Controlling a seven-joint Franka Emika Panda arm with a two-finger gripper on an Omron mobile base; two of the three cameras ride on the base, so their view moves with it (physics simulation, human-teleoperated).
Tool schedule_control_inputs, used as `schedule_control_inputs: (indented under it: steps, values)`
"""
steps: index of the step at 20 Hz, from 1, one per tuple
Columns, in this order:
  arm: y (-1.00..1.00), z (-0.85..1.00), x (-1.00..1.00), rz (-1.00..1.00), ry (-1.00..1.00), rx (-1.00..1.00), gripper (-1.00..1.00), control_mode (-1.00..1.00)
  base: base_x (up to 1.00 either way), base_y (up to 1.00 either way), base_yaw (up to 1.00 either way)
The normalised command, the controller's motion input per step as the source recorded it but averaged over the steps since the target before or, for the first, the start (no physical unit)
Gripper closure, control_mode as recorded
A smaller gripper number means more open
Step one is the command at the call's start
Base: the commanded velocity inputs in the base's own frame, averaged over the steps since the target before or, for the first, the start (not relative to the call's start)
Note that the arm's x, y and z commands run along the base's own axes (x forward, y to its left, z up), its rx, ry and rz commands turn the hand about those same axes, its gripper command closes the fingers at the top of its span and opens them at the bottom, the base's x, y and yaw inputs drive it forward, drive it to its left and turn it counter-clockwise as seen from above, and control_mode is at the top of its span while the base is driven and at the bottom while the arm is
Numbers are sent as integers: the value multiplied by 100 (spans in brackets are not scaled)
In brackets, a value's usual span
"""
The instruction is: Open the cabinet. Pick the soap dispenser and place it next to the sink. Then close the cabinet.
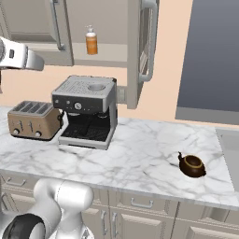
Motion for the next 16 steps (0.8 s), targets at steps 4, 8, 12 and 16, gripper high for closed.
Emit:
schedule_control_inputs:
  steps: [4,8,12,16]
  values:
    - [0,25,37,0,-3,0,-100,-100,0,0,0]
    - [0,28,46,0,-2,0,-100,-100,0,0,0]
    - [-14,29,7,0,0,-3,-100,-100,0,0,0]
    - [-8,0,14,0,0,-5,-100,-100,0,0,0]
